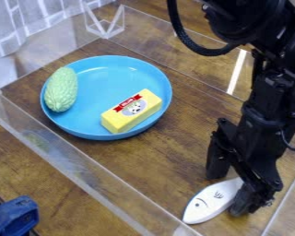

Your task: Put the white object in the blue tray

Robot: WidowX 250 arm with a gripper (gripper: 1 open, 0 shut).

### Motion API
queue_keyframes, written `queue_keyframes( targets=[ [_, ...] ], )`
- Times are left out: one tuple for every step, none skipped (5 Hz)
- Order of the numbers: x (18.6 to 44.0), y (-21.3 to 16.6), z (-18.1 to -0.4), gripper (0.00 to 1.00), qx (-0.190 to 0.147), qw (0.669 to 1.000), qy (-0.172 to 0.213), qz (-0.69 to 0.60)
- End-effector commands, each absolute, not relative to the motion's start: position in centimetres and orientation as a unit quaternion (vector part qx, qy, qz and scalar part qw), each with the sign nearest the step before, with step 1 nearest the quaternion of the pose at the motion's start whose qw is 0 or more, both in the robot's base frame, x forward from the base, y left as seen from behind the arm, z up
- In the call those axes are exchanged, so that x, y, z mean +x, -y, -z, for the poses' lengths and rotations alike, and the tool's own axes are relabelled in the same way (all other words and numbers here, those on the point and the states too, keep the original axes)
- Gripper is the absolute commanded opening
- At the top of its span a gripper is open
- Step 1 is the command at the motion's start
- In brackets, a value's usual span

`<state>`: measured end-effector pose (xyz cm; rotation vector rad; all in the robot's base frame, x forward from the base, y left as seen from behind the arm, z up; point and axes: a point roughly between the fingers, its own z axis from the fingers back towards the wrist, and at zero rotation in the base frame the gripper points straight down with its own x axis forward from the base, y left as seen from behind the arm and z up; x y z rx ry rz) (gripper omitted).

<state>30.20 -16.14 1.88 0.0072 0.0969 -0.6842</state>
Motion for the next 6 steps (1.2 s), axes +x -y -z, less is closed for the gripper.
queue_keyframes(
  targets=[
    [30.34, 15.50, -1.69, 1.00, 0.001, 0.937, -0.051, 0.346],
    [30.33, 15.44, -1.68, 1.00, 0.001, 0.934, -0.053, 0.353],
    [30.32, 15.38, -1.69, 1.00, 0.000, 0.932, -0.054, 0.359],
    [30.29, 15.32, -1.69, 1.00, -0.002, 0.930, -0.056, 0.364],
    [30.26, 15.26, -1.63, 1.00, -0.003, 0.928, -0.057, 0.369],
    [30.22, 15.18, -1.63, 1.00, -0.006, 0.926, -0.057, 0.373]
  ],
)
